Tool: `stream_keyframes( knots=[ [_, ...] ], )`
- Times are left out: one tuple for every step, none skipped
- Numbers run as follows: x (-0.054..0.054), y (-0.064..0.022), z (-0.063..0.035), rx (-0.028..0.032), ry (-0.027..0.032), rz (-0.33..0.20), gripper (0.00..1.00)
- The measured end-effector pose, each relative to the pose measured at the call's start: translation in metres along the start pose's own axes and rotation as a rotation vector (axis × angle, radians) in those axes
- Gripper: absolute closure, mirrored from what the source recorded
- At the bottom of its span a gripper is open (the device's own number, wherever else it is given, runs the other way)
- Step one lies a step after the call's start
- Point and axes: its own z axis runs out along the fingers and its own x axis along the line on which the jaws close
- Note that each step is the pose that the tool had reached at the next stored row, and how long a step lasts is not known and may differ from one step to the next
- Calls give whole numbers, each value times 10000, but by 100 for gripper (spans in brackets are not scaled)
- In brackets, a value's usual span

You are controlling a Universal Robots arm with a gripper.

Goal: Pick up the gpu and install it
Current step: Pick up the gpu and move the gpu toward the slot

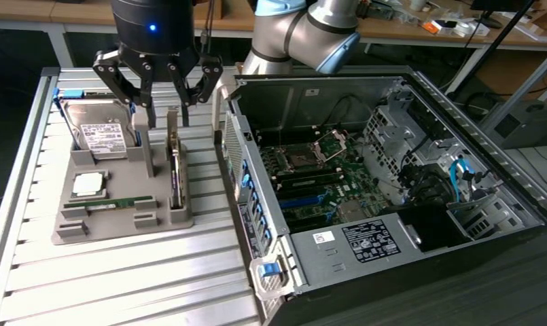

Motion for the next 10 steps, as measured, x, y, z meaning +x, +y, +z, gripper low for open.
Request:
stream_keyframes(
  knots=[
    [0,0,3,0,0,0,52],
    [0,0,6,0,0,0,52],
    [0,0,9,1,1,0,52],
    [0,0,12,0,1,0,52],
    [0,-1,16,0,1,0,52],
    [1,-1,25,0,1,0,52],
    [1,-1,29,1,1,0,52],
    [1,-2,34,0,0,0,52],
    [1,-2,37,1,1,0,52],
    [1,-2,40,1,1,1,52]
  ],
)
